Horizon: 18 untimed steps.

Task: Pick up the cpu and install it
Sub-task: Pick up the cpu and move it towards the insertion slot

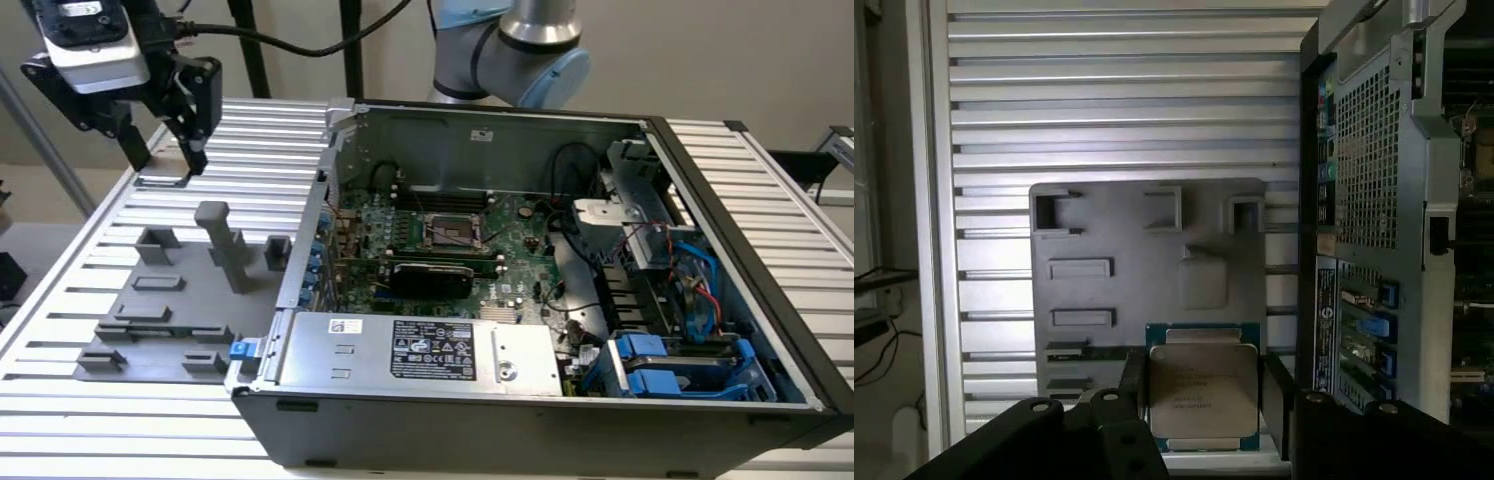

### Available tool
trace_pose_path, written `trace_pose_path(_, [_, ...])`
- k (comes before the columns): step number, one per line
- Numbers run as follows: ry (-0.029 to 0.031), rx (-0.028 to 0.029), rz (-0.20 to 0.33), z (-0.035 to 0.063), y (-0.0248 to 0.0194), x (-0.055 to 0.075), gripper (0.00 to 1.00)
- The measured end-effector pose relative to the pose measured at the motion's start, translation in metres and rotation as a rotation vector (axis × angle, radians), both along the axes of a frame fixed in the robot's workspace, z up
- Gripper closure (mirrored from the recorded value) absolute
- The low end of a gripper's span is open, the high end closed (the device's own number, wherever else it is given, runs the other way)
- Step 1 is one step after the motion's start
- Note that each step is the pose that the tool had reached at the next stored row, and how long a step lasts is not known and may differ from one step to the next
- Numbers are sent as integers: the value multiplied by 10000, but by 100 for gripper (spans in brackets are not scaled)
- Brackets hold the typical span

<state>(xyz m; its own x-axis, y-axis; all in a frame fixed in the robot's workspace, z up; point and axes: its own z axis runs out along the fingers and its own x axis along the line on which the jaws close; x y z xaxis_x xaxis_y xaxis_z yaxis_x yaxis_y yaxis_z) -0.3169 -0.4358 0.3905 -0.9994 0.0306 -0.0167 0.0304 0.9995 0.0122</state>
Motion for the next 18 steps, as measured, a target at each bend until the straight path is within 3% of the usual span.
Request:
trace_pose_path(6, [12, 0, -1, 68, 0, 271, 45])
trace_pose_path(18, [13, 0, 0, 87, 0, 816, 45])
